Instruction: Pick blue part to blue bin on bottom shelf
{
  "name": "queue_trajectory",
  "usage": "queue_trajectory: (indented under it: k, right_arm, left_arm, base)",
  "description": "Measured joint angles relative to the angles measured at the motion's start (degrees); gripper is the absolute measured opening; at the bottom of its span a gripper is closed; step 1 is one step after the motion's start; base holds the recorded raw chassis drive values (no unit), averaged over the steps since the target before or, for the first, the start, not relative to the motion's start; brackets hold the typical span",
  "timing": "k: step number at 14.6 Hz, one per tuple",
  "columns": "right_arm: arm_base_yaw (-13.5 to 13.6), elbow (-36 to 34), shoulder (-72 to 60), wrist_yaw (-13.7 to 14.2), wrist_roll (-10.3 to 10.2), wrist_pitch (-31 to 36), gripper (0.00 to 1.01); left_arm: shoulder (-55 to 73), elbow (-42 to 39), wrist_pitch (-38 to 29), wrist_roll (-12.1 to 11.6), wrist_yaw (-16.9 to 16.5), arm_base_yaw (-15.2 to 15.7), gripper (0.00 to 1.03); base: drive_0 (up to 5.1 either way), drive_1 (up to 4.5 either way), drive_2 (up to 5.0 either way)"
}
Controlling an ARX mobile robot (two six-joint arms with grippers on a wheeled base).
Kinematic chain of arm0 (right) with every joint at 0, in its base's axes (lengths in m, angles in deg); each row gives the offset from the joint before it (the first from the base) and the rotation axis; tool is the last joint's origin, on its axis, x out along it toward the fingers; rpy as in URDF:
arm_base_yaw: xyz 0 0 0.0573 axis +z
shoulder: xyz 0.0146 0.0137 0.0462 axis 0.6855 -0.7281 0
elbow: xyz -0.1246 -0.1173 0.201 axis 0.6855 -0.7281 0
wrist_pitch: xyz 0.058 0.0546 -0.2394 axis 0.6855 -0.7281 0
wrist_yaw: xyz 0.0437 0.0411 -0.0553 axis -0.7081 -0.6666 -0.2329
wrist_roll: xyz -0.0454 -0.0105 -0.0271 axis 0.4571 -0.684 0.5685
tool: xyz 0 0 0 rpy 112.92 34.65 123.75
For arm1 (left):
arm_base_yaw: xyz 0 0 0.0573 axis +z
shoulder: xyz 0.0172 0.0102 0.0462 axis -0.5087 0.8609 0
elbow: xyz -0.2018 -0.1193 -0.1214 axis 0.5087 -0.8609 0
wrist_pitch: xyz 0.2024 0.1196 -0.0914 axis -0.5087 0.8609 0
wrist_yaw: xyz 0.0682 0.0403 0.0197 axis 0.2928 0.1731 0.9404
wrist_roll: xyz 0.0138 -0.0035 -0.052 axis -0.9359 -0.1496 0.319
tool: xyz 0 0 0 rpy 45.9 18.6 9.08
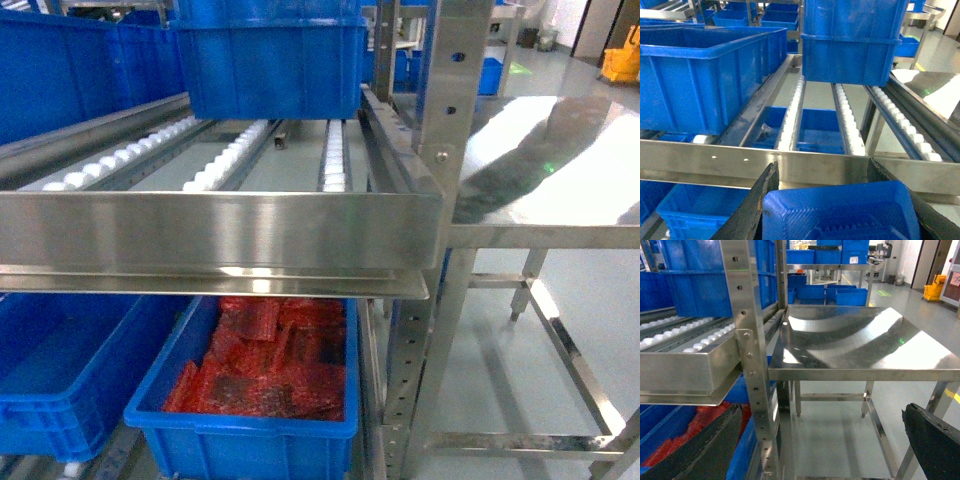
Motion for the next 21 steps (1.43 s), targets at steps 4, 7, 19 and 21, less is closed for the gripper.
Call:
queue_trajectory:
  k: [4,7,19,21]
  right_arm:
    - [0.0,0.0,0.0,0.0,0.0,-0.1,0.98]
    - [0.0,0.0,0.0,0.0,0.0,0.0,0.98]
    - [0.0,0.0,0.0,-0.2,0.0,-0.2,0.98]
    - [0.0,0.0,0.0,-0.2,0.0,-0.2,0.98]
  left_arm:
    - [0.0,0.0,0.0,0.0,0.0,0.0,0.44]
    - [0.0,0.0,0.0,0.0,0.0,0.0,0.44]
    - [0.0,0.0,0.0,0.0,0.2,0.0,0.44]
    - [-0.2,0.0,-0.1,0.0,0.2,0.1,0.44]
  base:
    - [-5.0,2.39,2.4]
    - [-4.9,2.46,2.5]
    - [-4.1,1.97,2.0]
    - [0.0,0.0,0.0]
